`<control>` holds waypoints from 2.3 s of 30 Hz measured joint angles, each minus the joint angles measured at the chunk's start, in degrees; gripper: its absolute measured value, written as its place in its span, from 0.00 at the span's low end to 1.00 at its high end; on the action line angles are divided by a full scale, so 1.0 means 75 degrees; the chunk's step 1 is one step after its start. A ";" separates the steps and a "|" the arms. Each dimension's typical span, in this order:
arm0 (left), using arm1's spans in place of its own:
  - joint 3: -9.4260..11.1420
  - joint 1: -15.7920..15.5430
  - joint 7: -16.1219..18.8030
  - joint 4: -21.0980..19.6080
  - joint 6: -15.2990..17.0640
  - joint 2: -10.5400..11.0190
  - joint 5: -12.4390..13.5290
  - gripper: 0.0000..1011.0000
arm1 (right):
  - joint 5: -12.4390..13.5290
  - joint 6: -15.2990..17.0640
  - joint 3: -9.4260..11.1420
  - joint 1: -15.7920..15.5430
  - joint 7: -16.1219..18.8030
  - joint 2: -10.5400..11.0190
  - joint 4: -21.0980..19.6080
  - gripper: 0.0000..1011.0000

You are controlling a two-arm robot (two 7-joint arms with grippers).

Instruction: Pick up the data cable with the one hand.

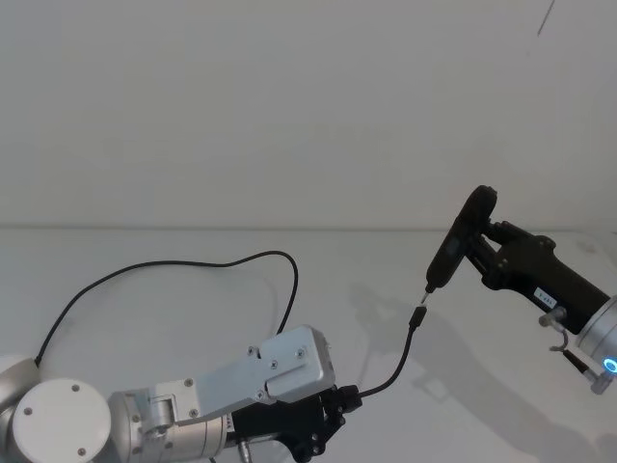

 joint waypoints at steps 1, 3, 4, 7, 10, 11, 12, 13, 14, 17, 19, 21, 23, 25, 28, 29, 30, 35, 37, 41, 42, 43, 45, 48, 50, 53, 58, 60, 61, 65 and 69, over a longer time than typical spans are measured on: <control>0.0001 -0.0001 -0.0001 0.0001 -0.0002 -0.0001 0.0002 0.05 | -0.0004 0.0000 -0.0010 0.0010 -0.0002 0.0008 0.0007 0.28; 0.0003 -0.0002 -0.0003 0.0003 -0.0004 -0.0002 0.0003 0.05 | -0.0012 0.0000 -0.0021 0.0018 -0.0005 0.0022 0.0017 0.28; 0.0003 -0.0002 -0.0003 0.0003 -0.0004 -0.0002 0.0003 0.05 | -0.0017 0.0000 -0.0029 0.0026 -0.0009 0.0033 0.0024 0.28; 0.0005 -0.0004 -0.0005 0.0004 -0.0007 -0.0004 0.0004 0.05 | -0.0032 -0.0004 -0.0064 0.0048 -0.0034 0.0070 0.0050 0.28; 0.0006 -0.0006 -0.0008 0.0004 -0.0011 -0.0006 0.0004 0.05 | -0.0041 -0.0011 -0.0085 0.0063 -0.0048 0.0098 0.0060 0.28; 0.0006 -0.0006 -0.0008 0.0004 -0.0011 -0.0006 0.0004 0.05 | -0.0042 -0.0014 -0.0090 0.0066 -0.0055 0.0103 0.0061 0.28; 0.0005 -0.0007 -0.0008 0.0004 -0.0013 -0.0007 0.0004 0.05 | -0.0043 -0.0016 -0.0097 0.0068 -0.0057 0.0109 0.0062 0.28; 0.0005 -0.0007 -0.0008 0.0004 -0.0014 -0.0007 0.0005 0.05 | -0.0043 -0.0022 -0.0105 0.0075 -0.0064 0.0124 0.0064 0.28; 0.0005 -0.0007 -0.0008 0.0004 -0.0015 -0.0007 0.0004 0.05 | -0.0043 -0.0025 -0.0107 0.0077 -0.0067 0.0127 0.0063 0.28; 0.0006 -0.0007 -0.0008 0.0004 -0.0016 -0.0007 0.0004 0.05 | -0.0040 -0.0031 -0.0124 0.0081 -0.0076 0.0153 0.0061 0.28; 0.0005 -0.0007 -0.0009 0.0004 -0.0016 -0.0007 0.0004 0.05 | -0.0025 -0.0033 -0.0131 0.0081 -0.0083 0.0172 0.0050 0.28; 0.0005 -0.0007 -0.0009 0.0004 -0.0016 -0.0007 0.0004 0.05 | -0.0014 -0.0035 -0.0135 0.0081 -0.0086 0.0184 0.0039 0.28; 0.0006 -0.0007 -0.0008 0.0004 -0.0016 -0.0007 0.0004 0.05 | 0.0008 -0.0036 -0.0143 0.0081 -0.0090 0.0201 0.0015 0.28; 0.0005 -0.0007 -0.0009 0.0004 -0.0016 -0.0007 0.0003 0.05 | 0.0024 -0.0036 -0.0148 0.0081 -0.0093 0.0213 0.0003 0.28; 0.0005 -0.0007 -0.0008 0.0004 -0.0016 -0.0007 0.0003 0.05 | 0.0051 -0.0036 -0.0161 0.0078 -0.0097 0.0238 -0.0020 0.28; 0.0005 -0.0007 -0.0008 0.0004 -0.0016 -0.0008 0.0003 0.05 | 0.0068 -0.0036 -0.0168 0.0078 -0.0098 0.0251 -0.0035 0.28; 0.0005 -0.0007 -0.0007 0.0004 -0.0016 -0.0007 0.0004 0.05 | 0.0074 -0.0037 -0.0171 0.0077 -0.0099 0.0259 -0.0040 0.28; 0.0005 -0.0007 -0.0008 0.0004 -0.0016 -0.0007 0.0003 0.05 | 0.0112 -0.0032 -0.0193 0.0074 -0.0103 0.0295 -0.0070 0.28; 0.0005 -0.0007 -0.0007 0.0004 -0.0016 -0.0007 0.0003 0.05 | 0.0123 -0.0030 -0.0196 0.0072 -0.0104 0.0306 -0.0075 0.28; 0.0005 -0.0007 -0.0007 0.0004 -0.0015 -0.0007 0.0003 0.05 | 0.0138 -0.0027 -0.0204 0.0070 -0.0106 0.0322 -0.0088 0.28; 0.0005 -0.0007 -0.0007 0.0003 -0.0015 -0.0008 0.0003 0.05 | 0.0144 -0.0026 -0.0207 0.0069 -0.0107 0.0328 -0.0092 0.28; 0.0005 -0.0006 -0.0007 0.0004 -0.0015 -0.0007 0.0003 0.05 | 0.0147 -0.0026 -0.0209 0.0069 -0.0107 0.0331 -0.0093 0.28; 0.0005 -0.0007 -0.0007 0.0003 -0.0015 -0.0007 0.0003 0.05 | 0.0153 -0.0024 -0.0212 0.0066 -0.0107 0.0336 -0.0097 0.28; 0.0005 -0.0006 -0.0007 0.0003 -0.0015 -0.0007 0.0003 0.05 | 0.0160 -0.0022 -0.0215 0.0066 -0.0107 0.0343 -0.0102 0.28; 0.0005 -0.0007 -0.0007 0.0004 -0.0015 -0.0007 0.0003 0.05 | 0.0163 -0.0022 -0.0217 0.0066 -0.0107 0.0346 -0.0104 0.28; 0.0005 -0.0006 -0.0007 0.0003 -0.0015 -0.0007 0.0003 0.05 | 0.0171 -0.0022 -0.0225 0.0066 -0.0111 0.0353 -0.0105 0.28; 0.0005 -0.0006 -0.0007 0.0004 -0.0015 -0.0007 0.0003 0.05 | 0.0191 -0.0022 -0.0248 0.0076 -0.0121 0.0363 -0.0101 0.28; 0.0005 -0.0006 -0.0007 0.0004 -0.0015 -0.0007 0.0003 0.05 | 0.0196 -0.0024 -0.0255 0.0079 -0.0125 0.0367 -0.0099 0.28; 0.0005 -0.0007 -0.0007 0.0004 -0.0015 -0.0007 0.0003 0.05 | 0.0199 -0.0025 -0.0258 0.0081 -0.0127 0.0370 -0.0097 0.28; 0.0005 -0.0006 -0.0007 0.0003 -0.0015 -0.0007 0.0003 0.05 | 0.0213 -0.0031 -0.0279 0.0089 -0.0147 0.0381 -0.0091 0.28; 0.0005 -0.0006 -0.0007 0.0004 -0.0015 -0.0007 0.0003 0.05 | 0.0220 -0.0037 -0.0289 0.0096 -0.0157 0.0388 -0.0087 0.28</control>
